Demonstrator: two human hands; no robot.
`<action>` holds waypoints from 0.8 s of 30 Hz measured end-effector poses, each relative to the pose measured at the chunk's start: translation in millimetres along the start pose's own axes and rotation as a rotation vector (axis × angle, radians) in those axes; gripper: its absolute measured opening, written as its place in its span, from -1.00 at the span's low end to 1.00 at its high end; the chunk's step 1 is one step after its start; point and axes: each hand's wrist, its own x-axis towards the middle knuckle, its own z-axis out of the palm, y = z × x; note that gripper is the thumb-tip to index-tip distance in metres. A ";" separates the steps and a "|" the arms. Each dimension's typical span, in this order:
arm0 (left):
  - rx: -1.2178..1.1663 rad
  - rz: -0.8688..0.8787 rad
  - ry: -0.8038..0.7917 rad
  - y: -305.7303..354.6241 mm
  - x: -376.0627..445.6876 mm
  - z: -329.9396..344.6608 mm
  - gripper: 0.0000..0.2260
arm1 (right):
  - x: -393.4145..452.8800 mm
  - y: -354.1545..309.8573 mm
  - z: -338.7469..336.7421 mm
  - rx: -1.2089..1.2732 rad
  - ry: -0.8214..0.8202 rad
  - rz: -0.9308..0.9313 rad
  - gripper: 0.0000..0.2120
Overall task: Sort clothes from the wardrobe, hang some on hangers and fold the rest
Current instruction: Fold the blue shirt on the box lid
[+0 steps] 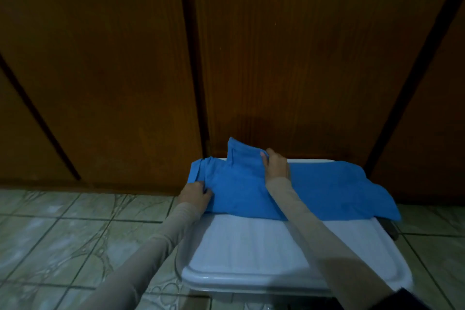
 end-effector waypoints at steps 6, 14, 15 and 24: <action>0.166 -0.083 0.090 16.9 -7.8 15.5 -0.42 | -8.0 30.8 6.4 0.235 -0.229 0.020 -0.63; 0.313 0.145 0.119 45.5 -6.8 24.0 -0.53 | -22.7 107.1 -22.8 -0.155 -0.312 -0.118 -0.65; 0.227 0.072 0.109 47.6 -4.2 23.5 -0.51 | -23.8 109.2 -26.4 -0.201 -0.308 -0.143 -0.65; 0.229 -0.100 0.062 34.5 -0.2 25.3 -0.68 | -25.5 108.9 -20.9 -0.434 -0.265 -0.128 -0.70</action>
